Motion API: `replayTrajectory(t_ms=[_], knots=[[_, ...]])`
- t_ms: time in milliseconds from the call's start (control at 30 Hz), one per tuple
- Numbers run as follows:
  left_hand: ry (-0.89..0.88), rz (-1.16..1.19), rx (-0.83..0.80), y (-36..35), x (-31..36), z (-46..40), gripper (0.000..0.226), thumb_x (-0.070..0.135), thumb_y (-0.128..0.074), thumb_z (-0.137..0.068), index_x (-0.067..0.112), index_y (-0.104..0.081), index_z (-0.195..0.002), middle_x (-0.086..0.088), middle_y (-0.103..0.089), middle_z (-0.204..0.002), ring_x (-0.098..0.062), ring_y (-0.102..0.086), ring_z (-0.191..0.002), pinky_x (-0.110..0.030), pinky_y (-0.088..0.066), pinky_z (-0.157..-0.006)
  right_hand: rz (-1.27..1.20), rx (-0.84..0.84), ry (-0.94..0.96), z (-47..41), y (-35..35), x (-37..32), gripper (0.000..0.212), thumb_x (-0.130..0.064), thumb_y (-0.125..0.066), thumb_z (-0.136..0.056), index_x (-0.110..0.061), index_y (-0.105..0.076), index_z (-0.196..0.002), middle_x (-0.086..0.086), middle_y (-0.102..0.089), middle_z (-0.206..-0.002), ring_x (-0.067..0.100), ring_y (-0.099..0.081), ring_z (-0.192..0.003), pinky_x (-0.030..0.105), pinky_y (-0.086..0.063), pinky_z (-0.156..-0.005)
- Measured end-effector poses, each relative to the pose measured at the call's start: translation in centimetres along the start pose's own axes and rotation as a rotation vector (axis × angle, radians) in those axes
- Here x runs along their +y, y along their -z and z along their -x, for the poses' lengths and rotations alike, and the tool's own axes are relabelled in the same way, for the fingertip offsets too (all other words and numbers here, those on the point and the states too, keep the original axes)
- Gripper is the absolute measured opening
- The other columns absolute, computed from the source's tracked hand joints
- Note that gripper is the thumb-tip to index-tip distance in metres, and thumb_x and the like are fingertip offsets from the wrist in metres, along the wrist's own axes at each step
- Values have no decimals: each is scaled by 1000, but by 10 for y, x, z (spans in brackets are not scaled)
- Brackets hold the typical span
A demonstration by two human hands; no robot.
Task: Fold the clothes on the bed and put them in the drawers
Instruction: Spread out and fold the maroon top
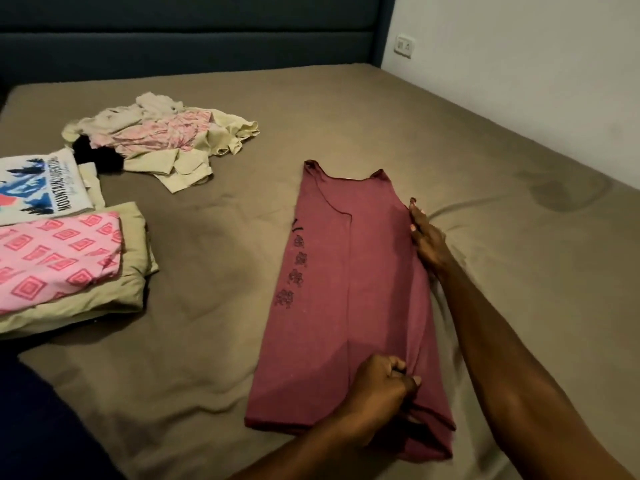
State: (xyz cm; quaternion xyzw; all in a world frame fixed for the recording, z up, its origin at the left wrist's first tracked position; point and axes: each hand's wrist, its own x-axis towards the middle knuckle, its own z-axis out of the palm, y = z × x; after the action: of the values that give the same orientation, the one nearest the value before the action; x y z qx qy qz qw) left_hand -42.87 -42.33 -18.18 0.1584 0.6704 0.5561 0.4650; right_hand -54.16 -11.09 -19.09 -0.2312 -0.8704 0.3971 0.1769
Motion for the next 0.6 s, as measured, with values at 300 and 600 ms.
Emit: replayTrajectory(t_ms=[300,600], knots=[[57,-38,212,86,-10,38,25,21,-73,-89,14,-68,-66,-2,-69,-62,-25,-72,-58,-54,-63,-59,269,-313,46,-4,-107,-79,70,-64,-24,-106,-33,-3,-165,-1,-7,-173,20,-11,-157,49,-6,-129],[154,112,105,105,-27,46,20,9,-74,-91,-3,-62,-82,-29,-65,-63,-29,-69,-49,-26,-50,-41,629,-122,11,155,-127,-75,83,-72,2,-98,-24,3,-166,4,0,-173,19,-1,-160,45,0,-129]])
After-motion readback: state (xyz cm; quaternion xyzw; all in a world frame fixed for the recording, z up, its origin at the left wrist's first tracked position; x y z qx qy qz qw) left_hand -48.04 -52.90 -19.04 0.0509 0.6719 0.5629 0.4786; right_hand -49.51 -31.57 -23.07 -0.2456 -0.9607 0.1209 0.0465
